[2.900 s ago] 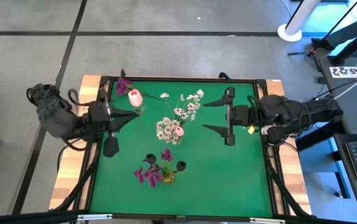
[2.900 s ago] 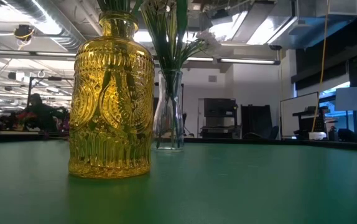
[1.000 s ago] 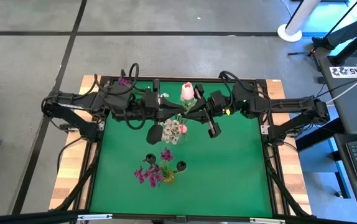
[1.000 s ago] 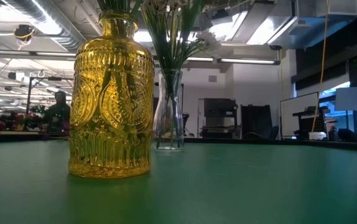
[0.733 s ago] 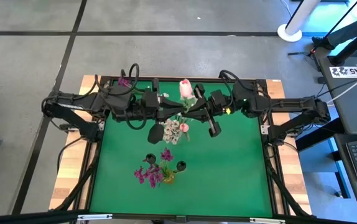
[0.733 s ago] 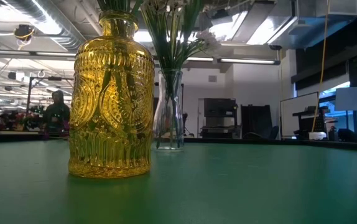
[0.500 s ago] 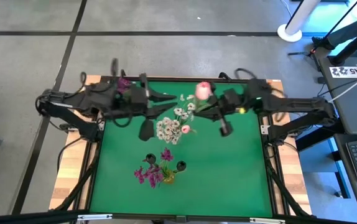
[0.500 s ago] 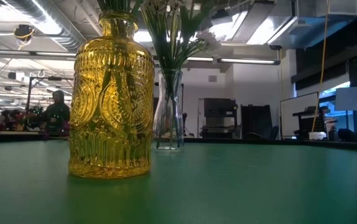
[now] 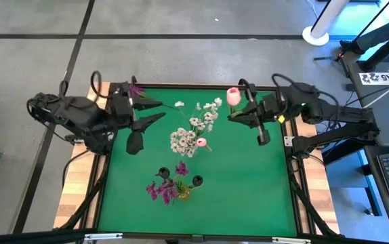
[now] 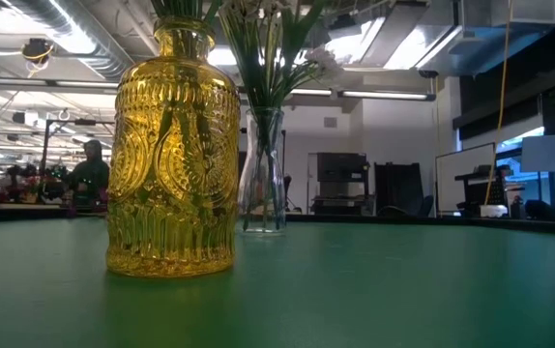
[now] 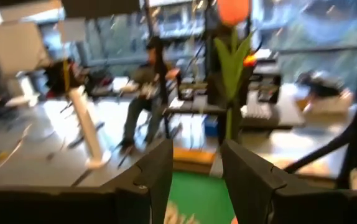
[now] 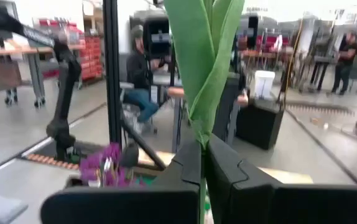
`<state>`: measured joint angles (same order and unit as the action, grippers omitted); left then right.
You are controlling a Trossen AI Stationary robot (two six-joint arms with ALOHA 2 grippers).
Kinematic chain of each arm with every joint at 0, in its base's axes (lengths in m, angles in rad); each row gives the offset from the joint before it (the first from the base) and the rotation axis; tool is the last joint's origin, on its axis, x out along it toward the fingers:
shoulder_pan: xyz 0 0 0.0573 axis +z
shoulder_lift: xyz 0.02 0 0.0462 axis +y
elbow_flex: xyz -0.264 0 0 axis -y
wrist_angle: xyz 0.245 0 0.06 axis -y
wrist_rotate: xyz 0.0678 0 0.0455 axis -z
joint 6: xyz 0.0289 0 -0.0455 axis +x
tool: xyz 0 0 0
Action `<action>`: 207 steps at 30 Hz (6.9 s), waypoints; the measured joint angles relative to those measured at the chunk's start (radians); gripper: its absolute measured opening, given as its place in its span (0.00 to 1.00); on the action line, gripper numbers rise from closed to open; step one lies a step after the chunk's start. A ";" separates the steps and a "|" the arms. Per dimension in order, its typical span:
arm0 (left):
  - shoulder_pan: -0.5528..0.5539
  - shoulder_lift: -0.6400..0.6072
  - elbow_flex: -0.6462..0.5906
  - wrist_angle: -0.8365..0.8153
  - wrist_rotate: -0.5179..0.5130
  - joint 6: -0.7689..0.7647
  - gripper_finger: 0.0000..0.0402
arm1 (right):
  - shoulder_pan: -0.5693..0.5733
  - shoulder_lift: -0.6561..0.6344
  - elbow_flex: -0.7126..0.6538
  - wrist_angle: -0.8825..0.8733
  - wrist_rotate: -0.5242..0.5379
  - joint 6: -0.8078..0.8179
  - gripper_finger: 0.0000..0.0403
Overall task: Sort flowers into vase by color
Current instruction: Put the pink flower into the transparent vase, then put the purple flower into the yellow vase
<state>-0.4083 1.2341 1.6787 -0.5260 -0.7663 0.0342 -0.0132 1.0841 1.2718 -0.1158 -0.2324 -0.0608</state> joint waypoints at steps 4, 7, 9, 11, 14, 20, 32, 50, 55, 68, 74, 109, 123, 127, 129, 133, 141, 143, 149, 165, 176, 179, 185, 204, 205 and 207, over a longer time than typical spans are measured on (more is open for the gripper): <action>-0.026 -0.001 -0.001 -0.142 -0.097 -0.068 0.33 | 0.000 0.007 -0.079 0.054 0.015 0.000 0.01; -0.055 -0.005 -0.031 -0.216 -0.248 -0.111 0.33 | 0.000 -0.004 -0.159 0.076 0.053 -0.001 0.01; -0.083 -0.019 -0.063 -0.259 -0.323 -0.152 0.33 | 0.000 -0.024 -0.216 0.103 0.091 -0.003 0.01; -0.103 -0.046 -0.106 -0.281 -0.351 -0.204 0.33 | 0.000 -0.054 -0.271 0.133 0.111 -0.003 0.01; -0.118 -0.095 -0.202 -0.308 -0.386 -0.292 0.33 | 0.000 -0.100 -0.353 0.217 0.126 0.000 0.01; -0.125 -0.211 -0.464 -0.323 -0.464 -0.468 0.33 | 0.000 -0.121 -0.549 0.533 0.184 -0.023 0.01; -0.142 -0.311 -0.733 -0.253 -0.485 -0.714 0.33 | 0.000 0.055 -0.682 1.094 0.149 -0.025 0.02; -0.142 -0.312 -0.753 -0.212 -0.475 -0.721 0.33 | 0.000 0.358 -0.530 1.223 0.082 -0.018 0.02; -0.142 -0.312 -0.753 -0.212 -0.470 -0.734 0.33 | 0.000 0.405 -0.525 1.213 0.082 -0.017 0.02; -0.142 -0.312 -0.753 -0.213 -0.470 -0.738 0.33 | 0.000 0.473 -0.525 1.080 0.083 0.012 0.02; -0.142 -0.312 -0.753 -0.213 -0.470 -0.739 0.33 | 0.000 0.473 -0.525 1.047 0.084 0.015 0.02; -0.058 -0.433 -0.700 -0.286 -0.295 -0.690 0.40 | 0.065 0.309 -0.020 -0.105 0.206 -0.089 0.83; 0.437 -0.377 -0.700 -0.432 0.058 -0.575 0.41 | 0.065 0.134 -0.020 -0.249 0.375 -0.102 0.82; 0.601 -0.287 -0.700 -0.425 0.174 -0.472 0.41 | 0.065 0.101 -0.020 -0.288 0.444 -0.104 0.82; 0.678 -0.234 -0.700 -0.422 0.231 -0.415 0.41 | 0.065 0.071 -0.021 -0.309 0.500 -0.115 0.82; 0.825 -0.119 -0.700 -0.424 0.340 -0.287 0.41 | 0.065 -0.017 -0.021 -0.302 0.569 -0.123 0.82; 1.069 0.103 -0.700 -0.319 0.534 -0.029 0.41 | 0.042 -0.117 -0.073 -0.307 0.625 -0.070 0.82; 1.120 0.152 -0.700 -0.285 0.566 0.027 0.41 | 0.024 -0.119 -0.100 -0.305 0.624 -0.055 0.82; 1.226 0.281 -0.700 -0.203 0.572 0.143 0.41 | -0.042 -0.118 -0.151 -0.298 0.608 -0.049 0.82; 1.268 0.463 -0.701 -0.021 0.558 0.315 0.41 | -0.223 -0.135 -0.153 -0.179 0.403 -0.105 0.82; 1.210 0.458 -0.634 -0.114 0.502 0.349 0.41 | -0.298 -0.061 -0.153 -0.174 0.293 -0.105 0.82; 1.203 0.462 -0.633 -0.086 0.497 0.379 0.41 | -0.297 -0.045 -0.153 -0.170 0.288 -0.105 0.82; 1.259 0.516 -0.632 -0.064 0.500 0.395 0.41 | -0.295 -0.030 -0.153 -0.171 0.262 -0.104 0.82; 1.187 0.550 -0.633 -0.192 0.406 0.338 0.08 | -0.295 -0.028 -0.153 -0.173 0.239 -0.088 0.82; 1.177 0.541 -0.633 -0.210 0.395 0.330 0.04 | -0.295 -0.028 -0.153 -0.175 0.239 -0.079 0.82; 1.160 0.516 -0.633 -0.246 0.376 0.310 0.02 | -0.295 -0.028 -0.153 -0.182 0.238 -0.069 0.82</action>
<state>0.7516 1.7503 1.0460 -0.7723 -0.3907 0.3437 -0.3080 1.0565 1.1183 -0.2981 0.0061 -0.1303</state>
